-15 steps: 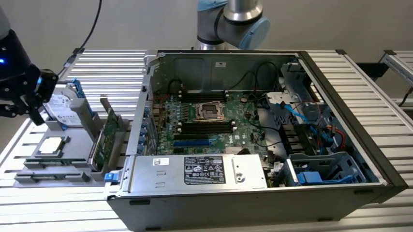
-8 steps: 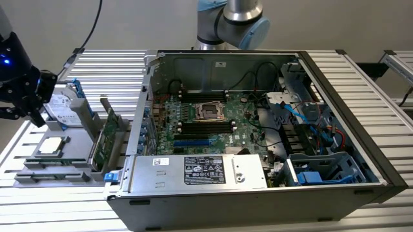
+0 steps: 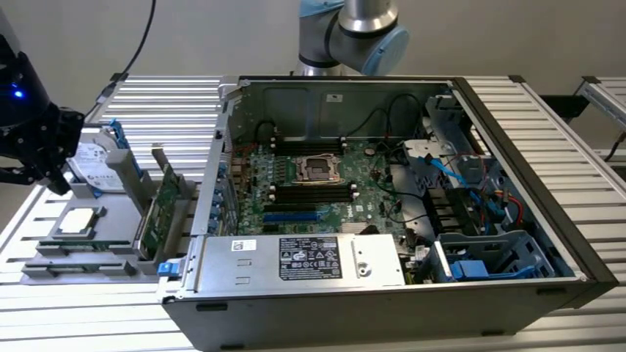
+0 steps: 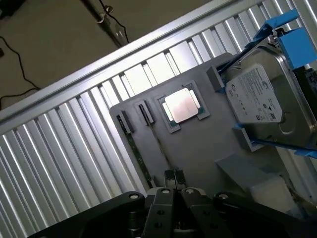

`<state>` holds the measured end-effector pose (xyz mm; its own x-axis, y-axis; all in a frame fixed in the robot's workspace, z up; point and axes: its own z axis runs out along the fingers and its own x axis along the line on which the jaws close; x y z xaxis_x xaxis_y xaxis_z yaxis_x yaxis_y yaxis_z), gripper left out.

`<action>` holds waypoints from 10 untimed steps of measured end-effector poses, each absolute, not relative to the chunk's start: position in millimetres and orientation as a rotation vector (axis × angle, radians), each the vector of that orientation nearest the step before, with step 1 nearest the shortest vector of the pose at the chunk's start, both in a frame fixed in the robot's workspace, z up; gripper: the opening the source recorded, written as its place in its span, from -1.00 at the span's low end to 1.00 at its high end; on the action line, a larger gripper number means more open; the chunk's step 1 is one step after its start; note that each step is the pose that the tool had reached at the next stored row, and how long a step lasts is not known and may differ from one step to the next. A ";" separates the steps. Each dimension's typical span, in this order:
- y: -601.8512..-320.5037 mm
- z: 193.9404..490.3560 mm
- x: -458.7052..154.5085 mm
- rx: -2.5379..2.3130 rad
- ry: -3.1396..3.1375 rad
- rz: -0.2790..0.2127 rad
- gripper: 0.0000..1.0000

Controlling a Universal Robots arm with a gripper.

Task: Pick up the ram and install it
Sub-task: 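Pick up the ram and move it above insertion slot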

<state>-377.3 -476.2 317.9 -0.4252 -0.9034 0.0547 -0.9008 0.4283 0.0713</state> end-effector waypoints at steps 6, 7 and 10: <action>-476.2 316.1 -377.3 1.776 -2.492 -0.052 -0.79; -476.1 315.8 -377.3 1.799 -2.476 -0.053 -0.79; -476.2 315.0 -377.3 1.868 -2.427 -0.056 -0.79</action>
